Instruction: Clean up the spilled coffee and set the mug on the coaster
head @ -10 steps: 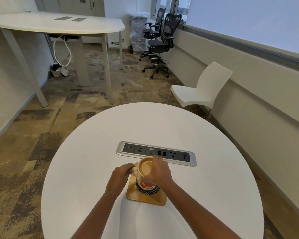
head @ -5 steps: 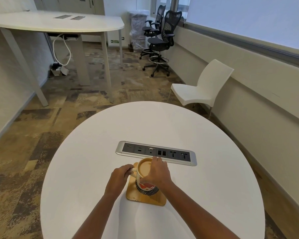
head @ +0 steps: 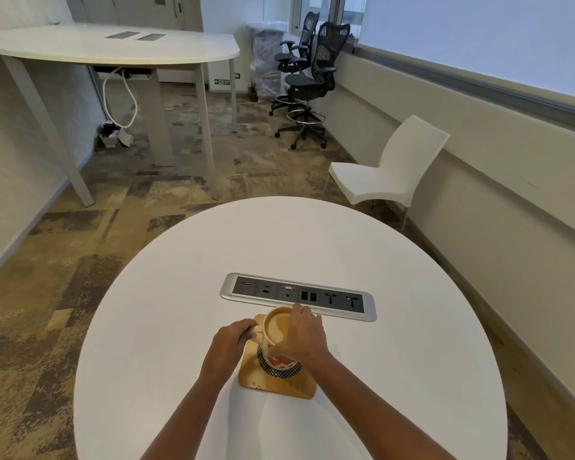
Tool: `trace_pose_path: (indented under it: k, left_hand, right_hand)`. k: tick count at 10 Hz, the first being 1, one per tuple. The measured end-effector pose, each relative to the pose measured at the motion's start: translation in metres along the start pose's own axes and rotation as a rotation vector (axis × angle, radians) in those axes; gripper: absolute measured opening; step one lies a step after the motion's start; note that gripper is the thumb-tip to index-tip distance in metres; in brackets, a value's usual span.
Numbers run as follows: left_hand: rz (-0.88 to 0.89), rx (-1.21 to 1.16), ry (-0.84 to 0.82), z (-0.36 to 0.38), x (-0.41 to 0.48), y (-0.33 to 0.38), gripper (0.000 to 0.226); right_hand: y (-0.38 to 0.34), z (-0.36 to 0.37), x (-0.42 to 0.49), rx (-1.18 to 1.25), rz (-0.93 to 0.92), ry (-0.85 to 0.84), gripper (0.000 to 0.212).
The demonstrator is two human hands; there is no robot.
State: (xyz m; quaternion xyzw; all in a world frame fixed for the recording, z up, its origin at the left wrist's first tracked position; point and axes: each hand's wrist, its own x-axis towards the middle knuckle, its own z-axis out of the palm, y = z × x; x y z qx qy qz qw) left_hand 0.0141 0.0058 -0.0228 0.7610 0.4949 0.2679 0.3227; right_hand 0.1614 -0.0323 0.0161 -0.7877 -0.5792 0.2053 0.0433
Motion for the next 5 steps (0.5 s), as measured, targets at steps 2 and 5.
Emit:
trace_pose_path:
  k: [2,5]
  left_hand:
    - [-0.02,0.005,0.029,0.005,-0.006,0.003,0.02]
    - [-0.246,0.044,0.071,0.021,-0.034,0.006,0.039]
  right_hand:
    - [0.002,0.006,-0.003,0.082,0.023,-0.004,0.114]
    - [0.04,0.021,-0.032,0.26,0.077,0.033,0.12]
